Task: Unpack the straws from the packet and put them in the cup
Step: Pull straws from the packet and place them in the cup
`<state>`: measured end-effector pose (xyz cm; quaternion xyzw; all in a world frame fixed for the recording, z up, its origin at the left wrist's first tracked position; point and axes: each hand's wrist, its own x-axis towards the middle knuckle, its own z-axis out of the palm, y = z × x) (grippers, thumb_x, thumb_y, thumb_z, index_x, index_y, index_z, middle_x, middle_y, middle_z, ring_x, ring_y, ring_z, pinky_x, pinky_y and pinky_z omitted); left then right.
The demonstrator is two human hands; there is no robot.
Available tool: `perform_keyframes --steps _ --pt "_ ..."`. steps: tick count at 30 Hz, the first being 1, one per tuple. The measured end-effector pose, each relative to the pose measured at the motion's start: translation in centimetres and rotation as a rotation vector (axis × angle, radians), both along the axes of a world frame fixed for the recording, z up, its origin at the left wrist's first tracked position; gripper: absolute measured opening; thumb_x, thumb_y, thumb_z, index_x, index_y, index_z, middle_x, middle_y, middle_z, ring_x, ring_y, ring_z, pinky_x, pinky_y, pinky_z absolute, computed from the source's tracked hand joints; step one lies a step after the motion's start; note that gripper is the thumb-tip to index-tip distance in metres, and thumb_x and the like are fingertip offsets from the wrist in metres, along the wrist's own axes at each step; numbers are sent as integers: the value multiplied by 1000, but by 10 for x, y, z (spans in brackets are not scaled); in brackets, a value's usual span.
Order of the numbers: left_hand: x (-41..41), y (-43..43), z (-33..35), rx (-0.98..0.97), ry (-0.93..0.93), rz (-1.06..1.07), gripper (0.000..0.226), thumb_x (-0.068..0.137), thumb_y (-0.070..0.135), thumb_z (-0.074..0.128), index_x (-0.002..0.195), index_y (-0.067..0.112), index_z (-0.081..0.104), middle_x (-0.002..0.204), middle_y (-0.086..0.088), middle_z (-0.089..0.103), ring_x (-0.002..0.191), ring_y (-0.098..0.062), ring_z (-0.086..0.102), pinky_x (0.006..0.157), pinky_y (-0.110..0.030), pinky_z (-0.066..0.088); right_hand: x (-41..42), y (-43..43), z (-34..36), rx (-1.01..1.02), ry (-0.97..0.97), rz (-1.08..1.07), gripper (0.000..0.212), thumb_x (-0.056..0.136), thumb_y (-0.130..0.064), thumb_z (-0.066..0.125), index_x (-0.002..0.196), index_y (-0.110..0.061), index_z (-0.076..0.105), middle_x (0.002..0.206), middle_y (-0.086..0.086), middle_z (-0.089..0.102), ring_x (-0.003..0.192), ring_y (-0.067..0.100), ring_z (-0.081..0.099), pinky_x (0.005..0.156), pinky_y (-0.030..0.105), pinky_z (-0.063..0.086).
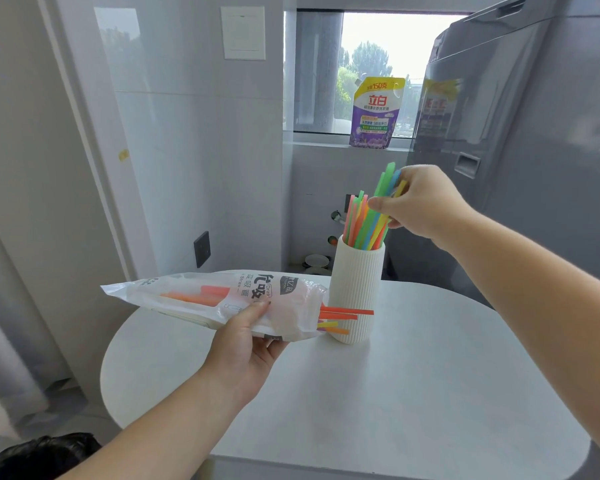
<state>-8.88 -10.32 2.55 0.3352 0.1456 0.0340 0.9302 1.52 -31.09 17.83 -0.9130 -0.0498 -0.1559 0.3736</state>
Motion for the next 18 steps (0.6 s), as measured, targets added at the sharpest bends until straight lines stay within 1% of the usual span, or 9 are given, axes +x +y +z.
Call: perform_keyframes --steps 2,4,6,8,11,13,15,16,18 --pt "0 0 0 2 -1 2 24 98 5 60 120 15 66 93 -4 82 76 -18 79 61 -35 65 2 2 -5 -46 -70 -8 65 84 -37 79 138 -15 49 104 5 67 85 20 70 76 36 60" --pt "0 0 -1 -3 0 3 24 98 5 60 119 16 66 93 -4 82 77 -18 79 62 -36 66 4 2 -10 -90 -182 3 79 86 -37 76 150 -21 32 111 5 63 98 22 63 85 39 56" --pt "0 0 -1 -5 3 3 24 98 5 61 119 16 66 94 -4 82 77 -19 79 61 -36 65 4 2 -13 -176 -275 42 75 93 -36 68 155 -24 26 130 7 60 118 27 55 100 45 50" --pt "0 0 -1 -2 5 0 24 98 6 61 119 16 67 94 -4 82 77 -19 79 60 -35 65 2 3 -17 -314 -277 97 61 102 -32 53 156 -19 30 151 6 50 139 31 39 112 48 36" --pt "0 -1 -1 8 7 -4 23 98 6 62 118 16 67 94 -5 82 76 -19 79 61 -34 65 -5 3 -30 -560 -259 168 49 107 -31 37 152 -12 41 163 4 36 149 29 28 116 50 30" --pt "0 -1 -1 10 5 -8 24 98 6 62 119 16 67 96 -5 82 77 -19 79 60 -34 65 -7 2 -39 -651 -221 195 53 107 -38 33 155 -16 35 167 2 27 153 27 21 118 49 26" --pt "0 -1 -1 16 -1 -12 26 98 6 61 121 16 67 98 -5 82 79 -19 79 59 -33 65 -9 1 -41 -590 -217 212 61 105 -44 38 159 -21 24 169 -1 18 156 23 13 122 48 19" --pt "0 -1 -1 21 -3 -14 26 98 7 61 122 16 67 99 -5 81 80 -19 78 59 -33 65 -13 0 -40 -522 -269 203 62 103 -44 42 158 -21 26 169 -1 20 156 23 14 123 46 19" --pt "0 0 -1 26 -8 -14 25 98 7 61 122 15 67 98 -5 82 79 -19 78 60 -33 65 -26 1 -39 -362 -430 147 52 102 -39 47 149 -18 44 159 5 40 146 29 33 116 44 31"
